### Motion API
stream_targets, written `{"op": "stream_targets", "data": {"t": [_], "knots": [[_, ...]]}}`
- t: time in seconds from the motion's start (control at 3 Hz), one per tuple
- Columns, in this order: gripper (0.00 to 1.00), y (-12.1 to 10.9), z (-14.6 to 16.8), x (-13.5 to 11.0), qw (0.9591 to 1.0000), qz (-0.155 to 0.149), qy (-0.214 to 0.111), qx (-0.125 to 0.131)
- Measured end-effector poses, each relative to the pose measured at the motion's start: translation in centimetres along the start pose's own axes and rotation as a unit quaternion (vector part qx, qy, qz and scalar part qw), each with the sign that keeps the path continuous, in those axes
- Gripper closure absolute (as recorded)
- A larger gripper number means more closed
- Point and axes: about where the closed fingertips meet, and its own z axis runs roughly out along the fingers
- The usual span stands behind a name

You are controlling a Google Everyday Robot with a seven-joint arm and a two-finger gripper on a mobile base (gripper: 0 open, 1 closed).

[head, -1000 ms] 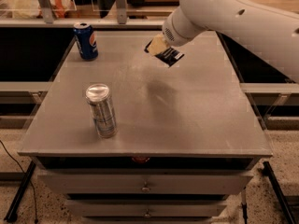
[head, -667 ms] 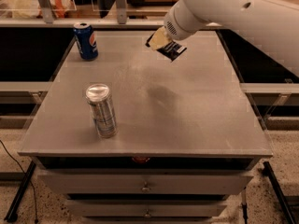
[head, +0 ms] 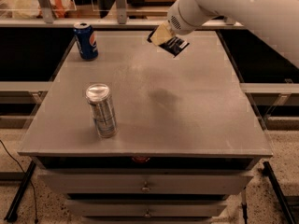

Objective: Pick rxbar blueberry

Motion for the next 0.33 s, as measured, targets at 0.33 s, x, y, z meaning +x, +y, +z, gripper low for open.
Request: {"op": "stream_targets", "data": {"t": [0.33], "knots": [[1.0, -0.11, -0.17, -0.14, 1.0, -0.003, -0.003, -0.004]]}}
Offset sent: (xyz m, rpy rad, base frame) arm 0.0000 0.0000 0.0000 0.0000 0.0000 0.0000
